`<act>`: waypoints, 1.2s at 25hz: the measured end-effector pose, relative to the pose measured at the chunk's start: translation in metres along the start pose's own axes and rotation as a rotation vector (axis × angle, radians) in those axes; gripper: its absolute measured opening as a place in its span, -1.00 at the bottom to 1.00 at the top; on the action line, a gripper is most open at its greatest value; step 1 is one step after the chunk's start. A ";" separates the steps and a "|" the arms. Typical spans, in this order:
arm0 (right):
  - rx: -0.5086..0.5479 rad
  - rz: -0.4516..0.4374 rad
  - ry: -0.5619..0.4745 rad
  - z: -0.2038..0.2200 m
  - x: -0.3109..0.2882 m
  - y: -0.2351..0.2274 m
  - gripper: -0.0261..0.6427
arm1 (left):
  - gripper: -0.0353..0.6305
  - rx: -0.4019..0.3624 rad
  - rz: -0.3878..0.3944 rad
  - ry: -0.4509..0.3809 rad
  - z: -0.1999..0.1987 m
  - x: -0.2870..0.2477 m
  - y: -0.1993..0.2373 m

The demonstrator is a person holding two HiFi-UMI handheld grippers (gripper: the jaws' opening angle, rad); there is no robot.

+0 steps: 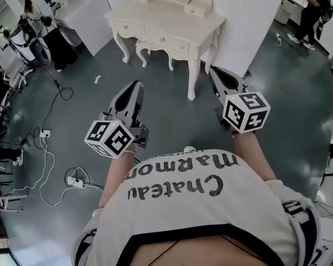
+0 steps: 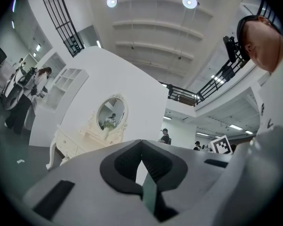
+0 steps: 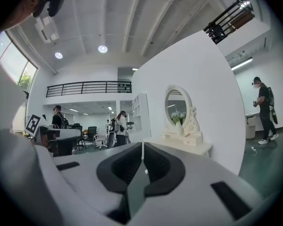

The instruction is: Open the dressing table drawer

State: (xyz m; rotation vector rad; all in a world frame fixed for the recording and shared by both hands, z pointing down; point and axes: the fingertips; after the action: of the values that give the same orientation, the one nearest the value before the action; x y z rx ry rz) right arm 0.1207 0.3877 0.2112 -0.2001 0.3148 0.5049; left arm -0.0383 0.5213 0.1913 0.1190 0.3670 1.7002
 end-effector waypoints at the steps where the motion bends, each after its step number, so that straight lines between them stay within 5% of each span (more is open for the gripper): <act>1: 0.007 -0.005 -0.005 -0.007 -0.008 -0.008 -0.83 | -0.82 0.000 -0.003 -0.007 -0.005 -0.009 0.003; 11: 0.029 -0.064 -0.031 -0.046 -0.070 -0.077 -0.83 | -0.82 0.029 -0.021 -0.047 -0.028 -0.097 0.031; 30: -0.008 -0.047 0.033 -0.029 -0.131 -0.147 -0.83 | -0.82 0.084 0.011 0.038 -0.007 -0.194 0.065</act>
State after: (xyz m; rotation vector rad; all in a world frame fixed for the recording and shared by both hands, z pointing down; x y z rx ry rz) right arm 0.0791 0.1963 0.2448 -0.2232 0.3397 0.4570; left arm -0.0696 0.3232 0.2302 0.1508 0.4669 1.7006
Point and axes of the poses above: the fingertips, and each gripper's own axes: x backward along the fingers, y to its left, z out of its underside, and after that the axes turned 15 degrees about y, right-handed
